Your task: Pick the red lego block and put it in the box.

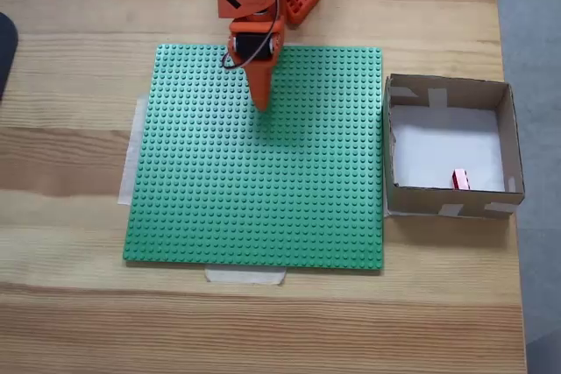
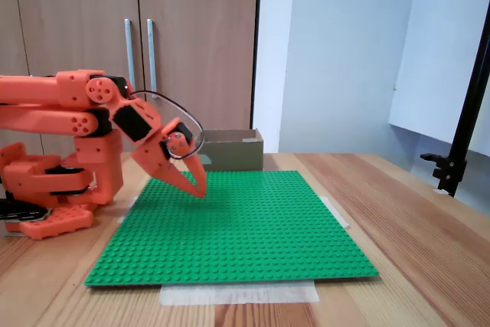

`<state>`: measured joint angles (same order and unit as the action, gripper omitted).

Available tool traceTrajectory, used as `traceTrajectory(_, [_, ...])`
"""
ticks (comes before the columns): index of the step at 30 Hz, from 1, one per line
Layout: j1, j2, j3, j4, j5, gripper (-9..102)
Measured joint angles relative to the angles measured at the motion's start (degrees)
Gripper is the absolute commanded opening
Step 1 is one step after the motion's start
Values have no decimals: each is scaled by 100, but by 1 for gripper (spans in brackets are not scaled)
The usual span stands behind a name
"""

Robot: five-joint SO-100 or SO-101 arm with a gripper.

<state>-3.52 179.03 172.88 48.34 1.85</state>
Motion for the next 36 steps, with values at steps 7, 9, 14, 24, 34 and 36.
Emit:
traceTrajectory(7, [0, 299, 202, 62, -114, -1])
traceTrajectory(9, [0, 378, 229, 105, -123, -1])
traceTrajectory(14, [44, 510, 308, 158, -141, -1])
traceTrajectory(24, [35, 519, 439, 158, -237, -1])
traceTrajectory(34, [35, 519, 606, 158, -308, -1])
traceTrajectory(36, [62, 519, 694, 158, -316, -1])
